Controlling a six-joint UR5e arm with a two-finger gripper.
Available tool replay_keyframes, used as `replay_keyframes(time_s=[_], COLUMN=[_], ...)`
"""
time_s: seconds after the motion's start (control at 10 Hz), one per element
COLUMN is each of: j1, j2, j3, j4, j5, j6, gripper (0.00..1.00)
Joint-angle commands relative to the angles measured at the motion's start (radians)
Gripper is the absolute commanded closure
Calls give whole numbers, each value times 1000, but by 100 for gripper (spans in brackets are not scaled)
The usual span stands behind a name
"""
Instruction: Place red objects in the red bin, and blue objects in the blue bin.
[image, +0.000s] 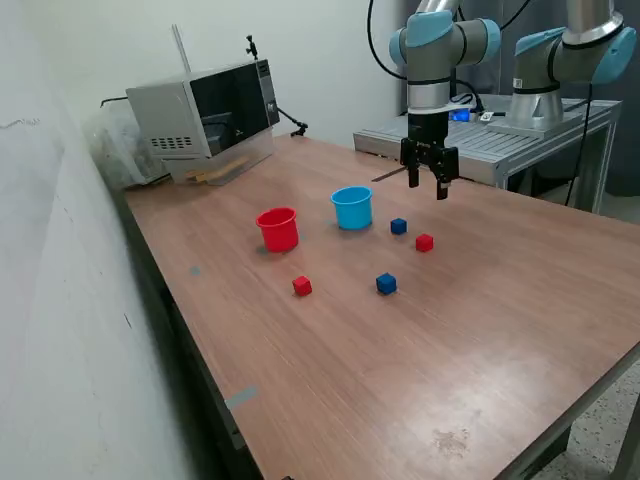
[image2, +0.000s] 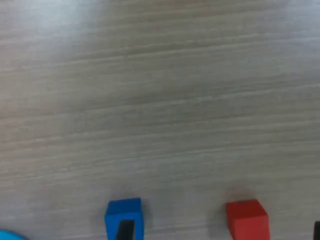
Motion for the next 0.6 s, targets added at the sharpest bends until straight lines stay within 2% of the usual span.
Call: replay_keyframes(time_s=[0.0,0.5], j1=[-20,-91], j2=[53,70], j3=[-6,-38], j4=[-36,-45], j5=[-2,-2], j6=[-71,-145], gripper=[0,0])
